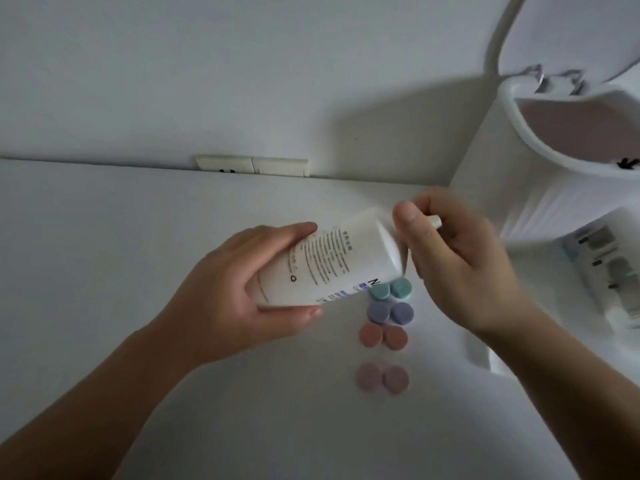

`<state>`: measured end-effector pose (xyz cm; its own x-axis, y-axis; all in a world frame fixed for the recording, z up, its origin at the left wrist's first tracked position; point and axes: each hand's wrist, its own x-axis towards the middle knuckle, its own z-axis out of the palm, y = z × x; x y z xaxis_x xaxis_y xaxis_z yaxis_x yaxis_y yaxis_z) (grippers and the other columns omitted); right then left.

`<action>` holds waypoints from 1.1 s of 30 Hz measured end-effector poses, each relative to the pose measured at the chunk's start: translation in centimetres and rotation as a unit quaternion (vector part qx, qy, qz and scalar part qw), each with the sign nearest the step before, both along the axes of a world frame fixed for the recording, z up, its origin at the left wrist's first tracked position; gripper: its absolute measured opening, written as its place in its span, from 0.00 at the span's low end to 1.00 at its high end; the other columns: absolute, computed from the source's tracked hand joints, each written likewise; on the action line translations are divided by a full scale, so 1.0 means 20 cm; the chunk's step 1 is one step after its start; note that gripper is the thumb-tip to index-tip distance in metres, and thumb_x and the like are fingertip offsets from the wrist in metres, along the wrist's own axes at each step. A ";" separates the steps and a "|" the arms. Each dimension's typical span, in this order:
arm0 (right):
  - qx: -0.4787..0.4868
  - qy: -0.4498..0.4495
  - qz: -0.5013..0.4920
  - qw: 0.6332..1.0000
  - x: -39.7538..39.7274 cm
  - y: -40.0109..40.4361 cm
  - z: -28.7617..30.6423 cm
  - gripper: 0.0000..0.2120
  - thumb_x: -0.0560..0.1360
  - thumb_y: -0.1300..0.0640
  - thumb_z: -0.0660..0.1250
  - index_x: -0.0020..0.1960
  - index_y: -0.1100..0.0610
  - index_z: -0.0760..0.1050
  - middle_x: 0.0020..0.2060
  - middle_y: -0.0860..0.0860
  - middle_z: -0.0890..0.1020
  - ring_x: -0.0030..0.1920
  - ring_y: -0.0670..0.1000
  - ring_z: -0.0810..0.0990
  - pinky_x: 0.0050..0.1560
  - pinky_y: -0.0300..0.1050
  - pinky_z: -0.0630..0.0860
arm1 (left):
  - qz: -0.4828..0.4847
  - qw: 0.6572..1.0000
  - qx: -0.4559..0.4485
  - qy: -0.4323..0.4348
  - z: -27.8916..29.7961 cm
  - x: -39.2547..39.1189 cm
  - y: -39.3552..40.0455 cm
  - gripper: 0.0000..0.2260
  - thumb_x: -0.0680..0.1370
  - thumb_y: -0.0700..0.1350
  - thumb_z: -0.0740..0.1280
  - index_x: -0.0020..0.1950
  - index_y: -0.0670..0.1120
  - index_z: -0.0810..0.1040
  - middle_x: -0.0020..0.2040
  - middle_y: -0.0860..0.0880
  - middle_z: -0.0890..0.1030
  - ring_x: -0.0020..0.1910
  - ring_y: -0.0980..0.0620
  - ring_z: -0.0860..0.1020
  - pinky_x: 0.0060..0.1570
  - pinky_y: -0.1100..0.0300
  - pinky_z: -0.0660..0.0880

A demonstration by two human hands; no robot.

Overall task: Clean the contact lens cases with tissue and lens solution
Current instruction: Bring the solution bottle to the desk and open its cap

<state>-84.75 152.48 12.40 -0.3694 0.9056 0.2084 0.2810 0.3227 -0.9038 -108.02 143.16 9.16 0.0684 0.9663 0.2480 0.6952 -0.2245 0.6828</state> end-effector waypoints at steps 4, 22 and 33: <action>0.104 -0.058 -0.019 0.993 0.00 -0.05 -0.06 0.32 0.80 0.36 0.55 0.31 0.61 0.67 0.25 0.57 0.71 0.25 0.49 0.68 0.27 0.47 0.65 | 0.005 0.996 0.074 0.059 -0.04 0.00 -0.05 0.33 0.68 0.60 0.74 0.71 0.53 0.74 0.59 0.61 0.79 0.60 0.56 0.78 0.58 0.63 0.73; 0.050 -0.017 -0.059 0.997 0.19 -0.86 0.19 0.25 0.79 0.45 0.61 0.27 0.54 0.60 0.18 0.45 0.63 0.19 0.44 0.61 0.21 0.32 0.59 | 0.046 0.986 0.117 0.112 0.20 0.28 -0.84 0.38 0.63 0.74 0.69 0.71 0.69 0.64 0.61 0.69 0.76 0.56 0.65 0.77 0.53 0.63 0.75; 0.046 -0.031 -0.079 0.995 0.19 -0.64 0.16 0.25 0.78 0.46 0.61 0.31 0.58 0.57 0.23 0.48 0.60 0.24 0.47 0.57 0.23 0.38 0.55 | -0.041 0.999 0.011 -0.012 0.23 0.23 -0.55 0.29 0.64 0.72 0.74 0.62 0.76 0.70 0.58 0.69 0.80 0.57 0.66 0.80 0.55 0.60 0.78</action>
<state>-80.97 139.71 15.68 -0.2377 0.9314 0.2755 0.3888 0.3512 -0.8518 -103.42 132.16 13.81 0.1413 0.9518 0.2723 0.6577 -0.2959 0.6928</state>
